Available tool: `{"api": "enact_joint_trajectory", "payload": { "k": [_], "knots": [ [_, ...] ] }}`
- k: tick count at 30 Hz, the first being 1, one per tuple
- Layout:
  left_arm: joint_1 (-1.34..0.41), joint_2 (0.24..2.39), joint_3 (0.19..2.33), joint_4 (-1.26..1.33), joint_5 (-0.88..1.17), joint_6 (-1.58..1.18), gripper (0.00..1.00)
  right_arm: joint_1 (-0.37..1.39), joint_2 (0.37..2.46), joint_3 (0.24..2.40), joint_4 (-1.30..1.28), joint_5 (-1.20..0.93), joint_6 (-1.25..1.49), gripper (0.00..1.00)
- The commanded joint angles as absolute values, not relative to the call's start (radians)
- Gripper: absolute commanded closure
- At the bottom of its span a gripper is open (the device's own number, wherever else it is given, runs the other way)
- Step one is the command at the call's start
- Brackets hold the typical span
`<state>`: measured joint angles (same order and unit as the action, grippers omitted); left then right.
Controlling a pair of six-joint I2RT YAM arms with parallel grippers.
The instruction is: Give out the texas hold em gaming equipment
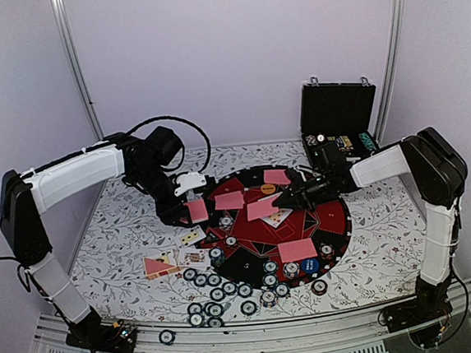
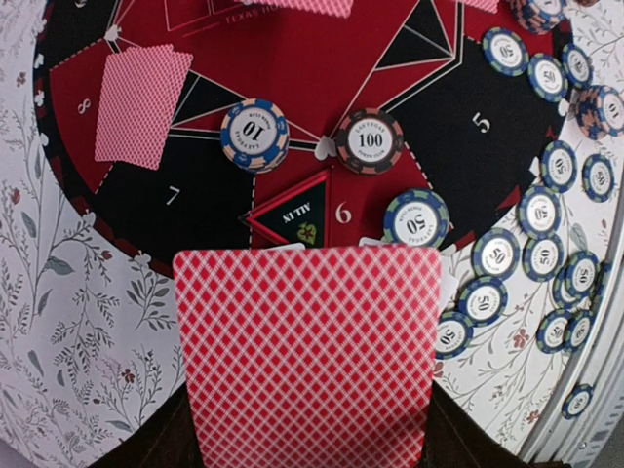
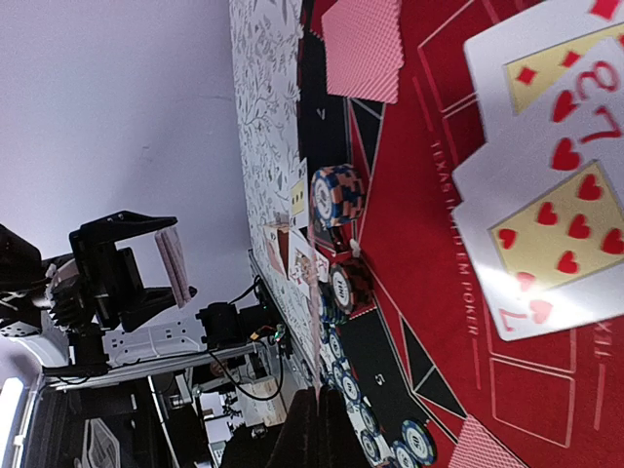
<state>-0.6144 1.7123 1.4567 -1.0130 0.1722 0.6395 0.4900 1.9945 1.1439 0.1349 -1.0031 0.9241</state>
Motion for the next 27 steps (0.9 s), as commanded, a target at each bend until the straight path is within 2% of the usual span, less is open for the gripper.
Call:
{"api": "enact_joint_trajectory", "payload": {
  "k": [1, 14, 18, 20, 22, 27],
  "knots": [
    [-0.602, 1.709, 1.457, -1.017, 0.184, 0.649, 0.52, 0.433, 1.911, 1.088, 0.024, -0.960, 0.789, 1.00],
    [-0.603, 1.716, 1.472, -1.024, 0.197, 0.640, 0.52, 0.405, 1.988, 1.205, -0.271, -0.713, 0.550, 1.00],
    [-0.603, 1.716, 1.474, -1.027, 0.200, 0.638, 0.52, 0.406, 1.984, 1.245, -0.334, -0.624, 0.518, 0.90],
    [-0.603, 1.715, 1.475, -1.026, 0.202, 0.640, 0.52, 0.407, 1.979, 1.265, -0.376, -0.590, 0.498, 0.75],
    [-0.603, 1.716, 1.477, -1.026, 0.204, 0.641, 0.52, 0.407, 1.982, 1.284, -0.424, -0.553, 0.480, 0.68],
    [-0.603, 1.718, 1.477, -1.026, 0.213, 0.637, 0.52, 0.408, 1.955, 1.303, -0.479, -0.482, 0.453, 0.59]
  ]
}}
